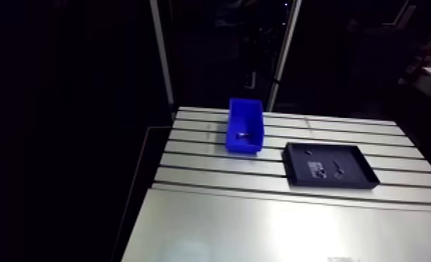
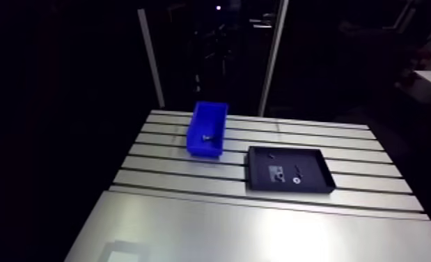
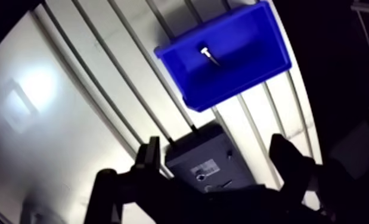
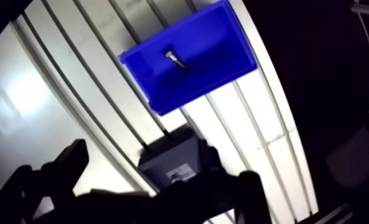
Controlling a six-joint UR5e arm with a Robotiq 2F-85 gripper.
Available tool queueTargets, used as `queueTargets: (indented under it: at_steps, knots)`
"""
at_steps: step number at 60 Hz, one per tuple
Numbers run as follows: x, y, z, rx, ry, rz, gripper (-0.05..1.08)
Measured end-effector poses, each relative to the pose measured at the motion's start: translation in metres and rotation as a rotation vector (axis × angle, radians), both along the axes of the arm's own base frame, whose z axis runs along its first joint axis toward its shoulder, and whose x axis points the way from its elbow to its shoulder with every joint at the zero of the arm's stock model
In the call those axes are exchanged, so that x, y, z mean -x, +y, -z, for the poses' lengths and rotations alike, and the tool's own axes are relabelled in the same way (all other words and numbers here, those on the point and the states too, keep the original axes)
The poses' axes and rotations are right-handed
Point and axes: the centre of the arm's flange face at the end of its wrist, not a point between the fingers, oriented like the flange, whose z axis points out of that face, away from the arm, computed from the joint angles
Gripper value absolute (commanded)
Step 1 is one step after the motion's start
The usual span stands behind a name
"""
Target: Pick up the M10 bolt from the tray and put it into the blue bin.
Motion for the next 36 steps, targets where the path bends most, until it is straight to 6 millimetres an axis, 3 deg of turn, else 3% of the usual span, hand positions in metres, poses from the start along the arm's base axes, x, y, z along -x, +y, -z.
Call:
queueTargets:
  at_steps: [15,22,36]
  knots:
    - [-0.021,0.012,-0.036,-0.026,0.035,0.461,0.01]
    - [-0.028,0.033,-0.048,-0.042,0.025,0.680,0.01]
    - [-0.040,0.074,-0.072,-0.044,0.018,0.928,0.01]
